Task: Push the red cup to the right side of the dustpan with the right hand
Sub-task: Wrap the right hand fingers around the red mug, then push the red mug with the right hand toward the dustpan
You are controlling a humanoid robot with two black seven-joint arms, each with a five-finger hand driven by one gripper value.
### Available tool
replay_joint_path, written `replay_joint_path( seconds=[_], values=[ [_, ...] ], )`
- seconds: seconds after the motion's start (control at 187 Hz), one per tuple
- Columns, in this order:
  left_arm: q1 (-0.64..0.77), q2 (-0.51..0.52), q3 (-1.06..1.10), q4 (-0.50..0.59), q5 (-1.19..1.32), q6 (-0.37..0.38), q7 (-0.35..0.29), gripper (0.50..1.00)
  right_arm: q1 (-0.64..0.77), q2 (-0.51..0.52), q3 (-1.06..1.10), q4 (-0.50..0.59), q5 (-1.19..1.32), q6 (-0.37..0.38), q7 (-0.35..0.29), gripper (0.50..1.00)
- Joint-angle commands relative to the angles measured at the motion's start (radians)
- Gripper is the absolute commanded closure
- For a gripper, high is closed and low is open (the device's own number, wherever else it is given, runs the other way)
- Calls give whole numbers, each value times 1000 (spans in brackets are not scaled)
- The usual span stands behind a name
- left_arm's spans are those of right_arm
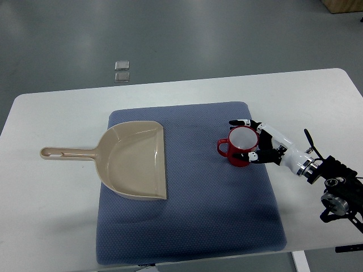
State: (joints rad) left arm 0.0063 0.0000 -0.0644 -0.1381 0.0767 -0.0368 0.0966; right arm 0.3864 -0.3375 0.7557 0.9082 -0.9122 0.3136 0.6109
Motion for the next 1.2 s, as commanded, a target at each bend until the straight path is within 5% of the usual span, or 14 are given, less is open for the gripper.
replay_joint_path(
  seconds=[0.0, 1.196],
  values=[
    [0, 0, 0, 0, 0, 0, 0, 500, -9, 5, 7, 0, 4, 7, 0, 593],
    [0, 0, 0, 0, 0, 0, 0, 500, -12, 66, -4, -15, 7, -11, 0, 595]
  ],
)
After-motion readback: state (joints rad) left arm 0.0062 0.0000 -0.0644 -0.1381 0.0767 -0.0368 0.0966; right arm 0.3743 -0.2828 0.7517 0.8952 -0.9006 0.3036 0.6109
